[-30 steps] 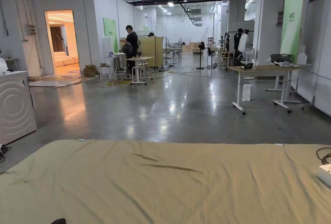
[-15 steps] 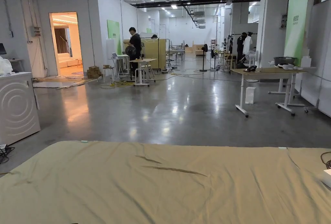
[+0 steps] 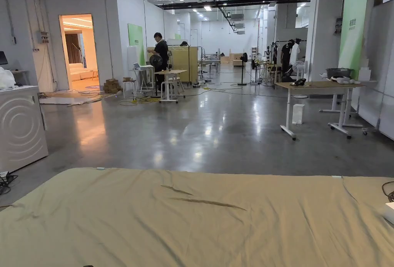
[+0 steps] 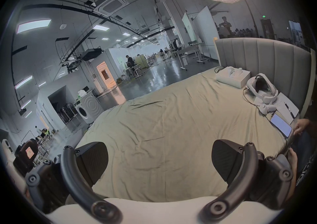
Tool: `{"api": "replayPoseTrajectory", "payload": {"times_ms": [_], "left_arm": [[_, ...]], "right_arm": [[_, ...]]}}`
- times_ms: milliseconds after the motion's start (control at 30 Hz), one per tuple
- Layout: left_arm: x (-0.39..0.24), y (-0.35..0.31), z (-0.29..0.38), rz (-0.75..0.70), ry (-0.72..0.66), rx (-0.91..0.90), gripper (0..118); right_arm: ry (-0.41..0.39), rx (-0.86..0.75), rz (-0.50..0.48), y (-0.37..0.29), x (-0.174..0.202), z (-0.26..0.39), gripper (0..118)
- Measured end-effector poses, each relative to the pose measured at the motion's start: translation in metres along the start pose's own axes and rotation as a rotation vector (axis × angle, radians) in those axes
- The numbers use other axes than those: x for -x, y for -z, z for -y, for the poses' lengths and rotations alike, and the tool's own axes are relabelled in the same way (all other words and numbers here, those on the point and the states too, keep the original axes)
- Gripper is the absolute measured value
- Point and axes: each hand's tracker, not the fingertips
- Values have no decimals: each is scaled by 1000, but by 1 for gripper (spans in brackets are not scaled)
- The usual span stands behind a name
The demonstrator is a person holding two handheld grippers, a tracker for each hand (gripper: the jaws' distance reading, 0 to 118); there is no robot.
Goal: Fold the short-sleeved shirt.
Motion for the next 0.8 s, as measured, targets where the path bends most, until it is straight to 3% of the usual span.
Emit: {"api": "replayPoseTrajectory", "payload": {"times_ms": [133, 300, 400, 467, 633, 800], "left_arm": [[0, 0, -2, -2, 4, -6, 103], [-1, -1, -3, 1, 4, -11, 103], [-2, -1, -3, 2, 3, -10, 103], [-2, 0, -3, 1, 2, -7, 103], [-2, 0, -3, 3, -2, -6, 103], [-2, -1, -2, 1, 2, -2, 103]], "right_arm": [[-17, -27, -14, -4, 1, 0, 118], [-98, -148, -48, -20, 8, -1, 118], [-203, -274, -37, -33, 16, 3, 118], [-318, -319, -29, -39, 22, 6, 118], [-433, -358, 58, -40, 39, 12, 118], [-445, -366, 39, -41, 44, 17, 118]]}}
